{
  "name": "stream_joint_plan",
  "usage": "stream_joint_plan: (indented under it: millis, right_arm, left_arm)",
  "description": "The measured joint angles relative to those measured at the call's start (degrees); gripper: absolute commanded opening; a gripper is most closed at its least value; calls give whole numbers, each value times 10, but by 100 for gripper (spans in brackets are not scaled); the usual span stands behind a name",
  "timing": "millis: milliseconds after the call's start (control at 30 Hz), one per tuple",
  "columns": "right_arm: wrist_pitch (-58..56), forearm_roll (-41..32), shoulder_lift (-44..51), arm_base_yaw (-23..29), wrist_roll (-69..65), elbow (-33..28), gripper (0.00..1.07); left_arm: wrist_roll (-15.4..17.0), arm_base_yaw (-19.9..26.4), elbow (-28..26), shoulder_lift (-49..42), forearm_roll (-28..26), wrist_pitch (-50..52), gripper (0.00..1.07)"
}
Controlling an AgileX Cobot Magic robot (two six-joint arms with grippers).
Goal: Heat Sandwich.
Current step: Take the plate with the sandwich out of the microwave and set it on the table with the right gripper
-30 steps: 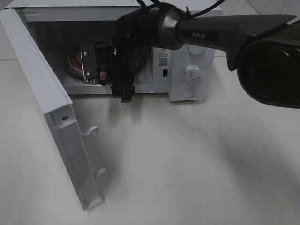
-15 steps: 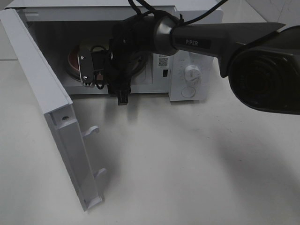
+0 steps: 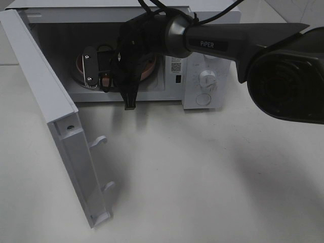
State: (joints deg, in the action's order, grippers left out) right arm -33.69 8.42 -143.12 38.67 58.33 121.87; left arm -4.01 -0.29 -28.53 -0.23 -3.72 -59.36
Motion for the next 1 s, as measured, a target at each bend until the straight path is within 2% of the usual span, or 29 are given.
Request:
stream_joint_plan:
  millis: [400, 567, 1000]
  right_arm:
    - [-10, 0, 1, 0, 5, 0, 1]
    - [-10, -1, 15, 0, 19, -23, 1]
    - [35, -6, 84, 0, 40, -131, 0]
  left_arm:
    - [0, 0, 0, 0, 1, 0, 101]
    - [0, 0, 0, 0, 1, 0, 101]
    - [0, 0, 0, 0, 2, 0, 101]
